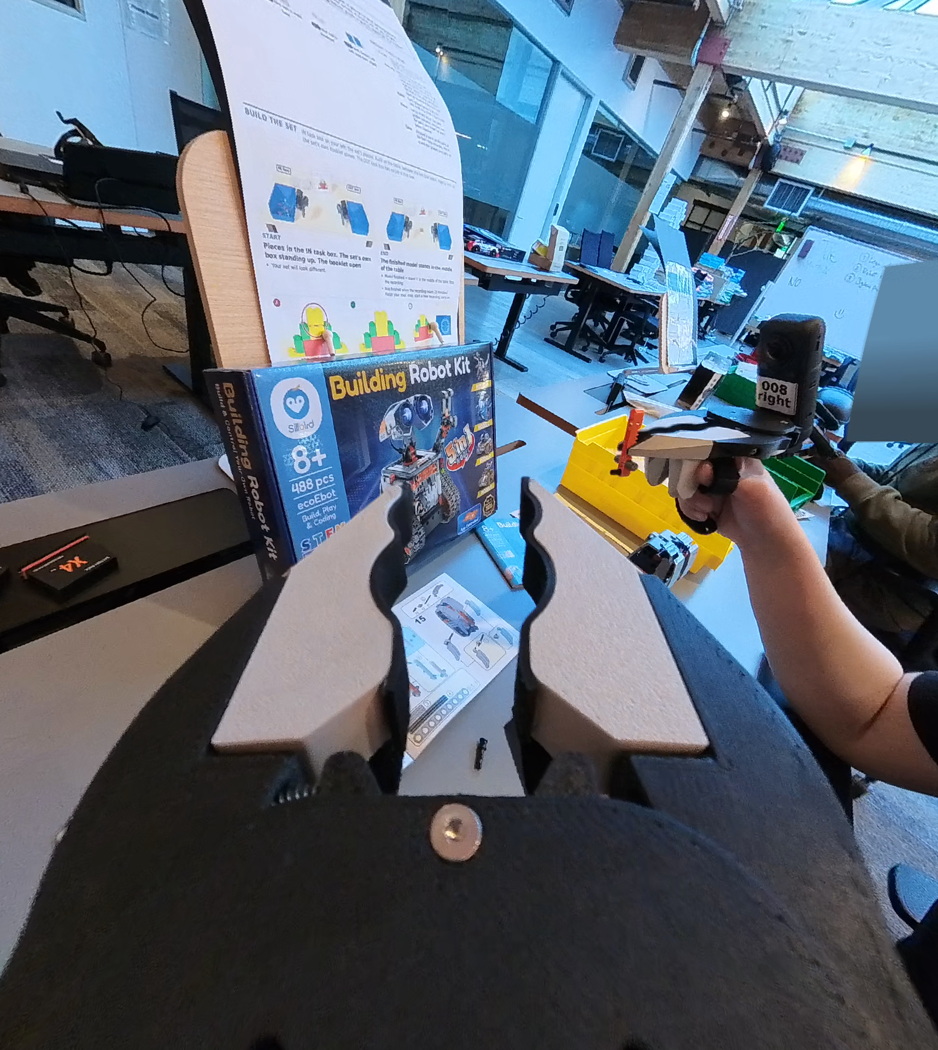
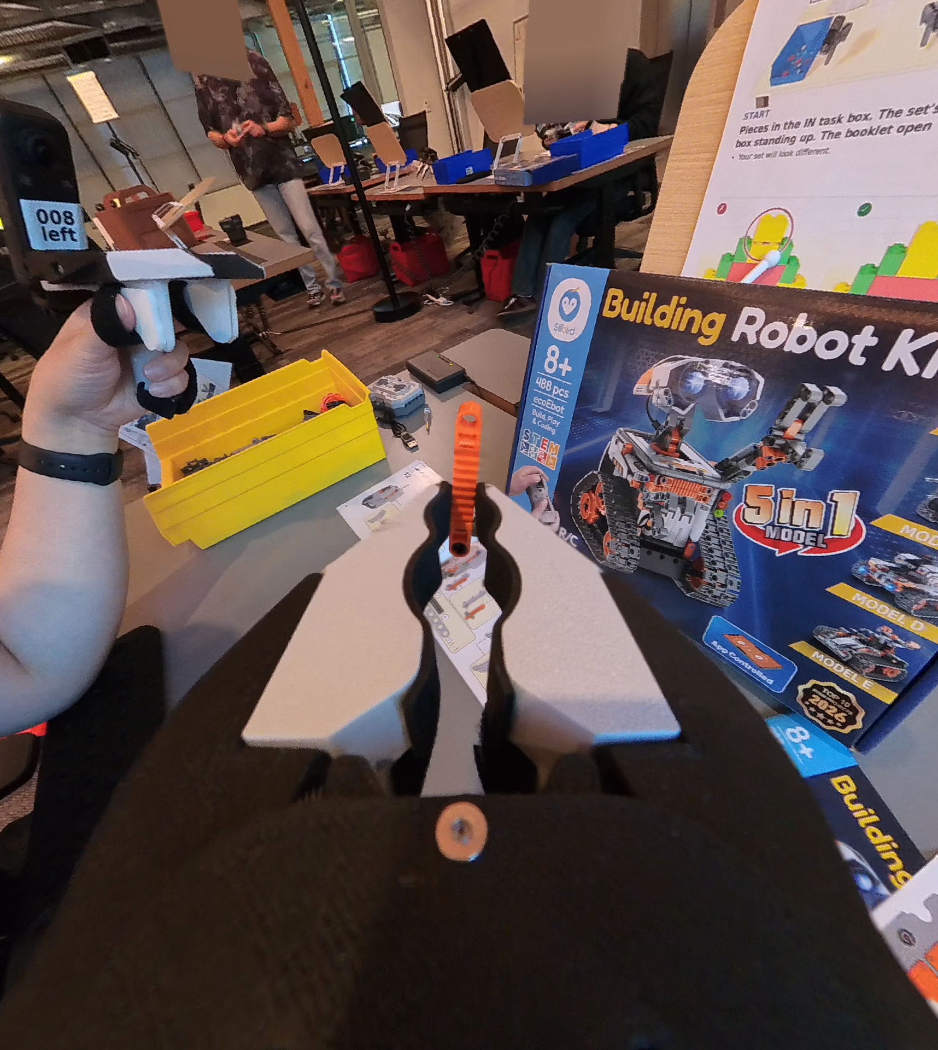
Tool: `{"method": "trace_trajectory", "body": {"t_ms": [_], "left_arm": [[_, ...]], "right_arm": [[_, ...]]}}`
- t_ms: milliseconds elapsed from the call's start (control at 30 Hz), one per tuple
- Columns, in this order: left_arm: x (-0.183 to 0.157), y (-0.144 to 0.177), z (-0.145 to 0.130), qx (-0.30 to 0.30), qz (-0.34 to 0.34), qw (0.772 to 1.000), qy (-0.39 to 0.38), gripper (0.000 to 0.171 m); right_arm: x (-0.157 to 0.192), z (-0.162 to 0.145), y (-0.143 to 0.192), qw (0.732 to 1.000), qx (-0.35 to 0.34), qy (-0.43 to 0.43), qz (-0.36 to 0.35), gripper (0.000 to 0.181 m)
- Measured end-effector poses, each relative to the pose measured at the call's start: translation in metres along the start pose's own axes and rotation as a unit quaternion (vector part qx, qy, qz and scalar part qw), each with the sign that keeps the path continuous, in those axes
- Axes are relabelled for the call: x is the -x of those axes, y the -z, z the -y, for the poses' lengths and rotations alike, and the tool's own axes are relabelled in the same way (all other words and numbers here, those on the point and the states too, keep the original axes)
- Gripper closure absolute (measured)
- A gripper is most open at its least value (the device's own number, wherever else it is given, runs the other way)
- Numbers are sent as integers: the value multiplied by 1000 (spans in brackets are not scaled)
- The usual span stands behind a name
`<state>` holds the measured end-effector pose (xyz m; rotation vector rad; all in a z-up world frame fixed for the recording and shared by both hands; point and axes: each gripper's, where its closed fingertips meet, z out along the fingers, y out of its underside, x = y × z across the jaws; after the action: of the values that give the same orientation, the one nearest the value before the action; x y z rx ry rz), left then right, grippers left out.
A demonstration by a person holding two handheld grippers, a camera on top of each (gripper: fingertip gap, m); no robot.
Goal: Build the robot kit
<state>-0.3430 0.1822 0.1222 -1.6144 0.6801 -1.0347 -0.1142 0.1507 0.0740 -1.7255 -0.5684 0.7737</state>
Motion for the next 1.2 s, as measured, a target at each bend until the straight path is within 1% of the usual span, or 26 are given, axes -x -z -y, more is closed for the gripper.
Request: {"method": "trace_trajectory", "body": {"t_ms": [167,667,933,1067,1200], "left_arm": [[-1,-4,-4,11,-3,1000,0,137],[-4,-10,-5,11,-10,1000,10,136],[-8,-21,-14,36,-15,999,4,135],[-9,-23,-16,39,-17,999,8,135],[-9,-25,-18,45,-18,999,8,135]], "right_arm": [[2,-4,-4,1000,8,-5,7,175],[5,-17,-17,999,32,-18,24,175],[9,-31,-29,997,62,-28,29,175],[19,-38,-38,996,71,-31,53,176],[28,-50,-50,993,95,-31,64,175]]}}
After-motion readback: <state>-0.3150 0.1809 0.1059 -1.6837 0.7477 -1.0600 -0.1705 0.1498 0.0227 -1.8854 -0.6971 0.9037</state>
